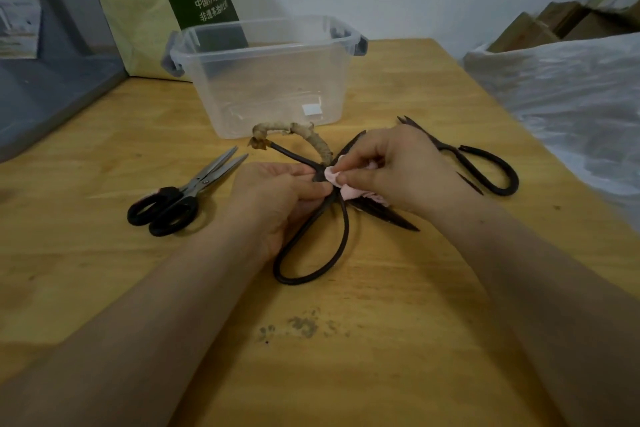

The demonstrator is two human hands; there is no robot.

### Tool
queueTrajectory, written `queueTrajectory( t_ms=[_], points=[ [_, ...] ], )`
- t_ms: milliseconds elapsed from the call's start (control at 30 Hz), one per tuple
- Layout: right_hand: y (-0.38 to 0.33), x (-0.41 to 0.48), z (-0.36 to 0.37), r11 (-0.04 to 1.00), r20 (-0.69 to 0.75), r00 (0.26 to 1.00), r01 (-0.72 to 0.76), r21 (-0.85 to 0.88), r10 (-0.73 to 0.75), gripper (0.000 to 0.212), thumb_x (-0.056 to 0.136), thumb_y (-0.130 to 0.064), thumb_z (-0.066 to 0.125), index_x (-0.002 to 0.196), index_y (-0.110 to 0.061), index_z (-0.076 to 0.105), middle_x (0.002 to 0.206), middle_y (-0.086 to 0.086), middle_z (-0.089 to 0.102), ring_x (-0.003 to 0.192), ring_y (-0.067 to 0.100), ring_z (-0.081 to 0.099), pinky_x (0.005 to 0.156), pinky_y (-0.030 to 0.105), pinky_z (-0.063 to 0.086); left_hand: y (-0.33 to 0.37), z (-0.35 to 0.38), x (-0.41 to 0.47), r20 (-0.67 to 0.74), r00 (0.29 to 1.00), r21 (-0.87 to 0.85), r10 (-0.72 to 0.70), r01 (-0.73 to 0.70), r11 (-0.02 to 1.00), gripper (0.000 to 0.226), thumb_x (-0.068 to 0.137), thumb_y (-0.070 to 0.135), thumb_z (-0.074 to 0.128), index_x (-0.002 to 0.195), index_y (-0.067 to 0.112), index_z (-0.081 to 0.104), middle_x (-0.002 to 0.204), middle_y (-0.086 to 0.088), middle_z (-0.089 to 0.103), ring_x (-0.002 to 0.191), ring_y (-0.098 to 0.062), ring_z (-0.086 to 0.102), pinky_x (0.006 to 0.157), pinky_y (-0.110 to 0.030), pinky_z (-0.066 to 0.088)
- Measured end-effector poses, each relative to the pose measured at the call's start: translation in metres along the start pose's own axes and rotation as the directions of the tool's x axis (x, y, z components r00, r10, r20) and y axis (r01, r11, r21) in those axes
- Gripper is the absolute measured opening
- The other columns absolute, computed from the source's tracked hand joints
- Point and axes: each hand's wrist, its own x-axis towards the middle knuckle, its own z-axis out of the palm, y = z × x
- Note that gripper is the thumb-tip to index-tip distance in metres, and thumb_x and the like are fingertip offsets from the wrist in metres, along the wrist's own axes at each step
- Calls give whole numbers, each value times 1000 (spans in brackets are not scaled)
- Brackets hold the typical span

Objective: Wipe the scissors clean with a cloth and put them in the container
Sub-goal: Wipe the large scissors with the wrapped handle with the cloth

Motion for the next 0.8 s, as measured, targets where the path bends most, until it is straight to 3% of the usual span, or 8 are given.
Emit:
queueTrajectory(
  t_ms=[167, 267, 400, 533, 600, 667, 733, 800],
  points=[
    [-3, 4, 0, 986, -44, 999, -15, -169, 8, 15, 82, -26, 71, 71, -34, 63, 86, -11, 66, 87, 7, 60, 76, 28, 50, 3, 2, -4, 15, 1000, -16, 8, -8, 1000, 28, 72, -18, 64, 88, 5, 65, 79, -11, 74, 69, -18, 72, 53, -19, 55],
    [1, 4, -1, 958, -146, 989, -52, -281, 11, 26, 83, -15, 67, 69, -33, 55, 82, -9, 60, 87, 12, 59, 76, 27, 48, 4, 4, -10, 59, 998, -32, 35, -33, 999, 26, 72, -18, 63, 84, 5, 65, 78, -11, 74, 67, -18, 72, 53, -20, 56],
    [2, -1, -11, 995, -231, 972, -66, -80, 46, 15, 81, -18, 71, 70, -26, 64, 75, -9, 63, 80, 10, 62, 74, 30, 53, 3, 5, -11, 83, 995, -42, 63, -60, 997, 27, 74, -19, 62, 90, 2, 66, 81, -13, 74, 69, -19, 72, 52, -20, 55],
    [-4, -5, -23, 991, -300, 954, 34, 127, 6, 8, 76, -20, 75, 74, -26, 70, 77, -7, 68, 77, 9, 65, 72, 30, 57, 2, 0, -6, 72, 996, -28, 60, -58, 998, 25, 75, -17, 63, 88, 4, 66, 81, -11, 74, 72, -19, 72, 57, -21, 57],
    [-4, -6, -14, 990, -189, 981, 75, 120, -52, 10, 76, -23, 77, 77, -32, 72, 82, -8, 69, 78, 9, 66, 72, 32, 58, 1, 0, -5, 83, 993, -18, 83, -82, 996, 27, 74, -17, 63, 92, 3, 67, 84, -12, 74, 76, -21, 72, 63, -23, 58],
    [0, -4, -3, 995, -103, 990, 102, 6, -101, 13, 75, -28, 78, 85, -35, 74, 91, -9, 66, 89, 11, 63, 80, 33, 54, -1, 1, -2, 82, 991, -3, 108, -109, 994, 30, 74, -16, 64, 99, 0, 67, 86, -13, 74, 80, -22, 72, 70, -26, 59],
    [4, 1, 2, 995, -109, 989, 95, -32, -98, 15, 75, -24, 78, 88, -31, 75, 96, -10, 62, 97, 10, 58, 86, 32, 50, -3, 1, -1, 72, 990, 20, 122, -124, 992, 32, 74, -14, 65, 102, 0, 67, 88, -12, 74, 83, -23, 72, 75, -28, 59],
    [6, 4, 3, 997, -143, 987, 78, -10, -79, 14, 76, -19, 77, 86, -28, 75, 95, -11, 61, 96, 10, 58, 83, 27, 49, -3, 1, -2, 72, 989, 34, 126, -128, 991, 30, 74, -14, 66, 100, 2, 68, 87, -11, 74, 83, -23, 72, 75, -28, 58]
  ],
)
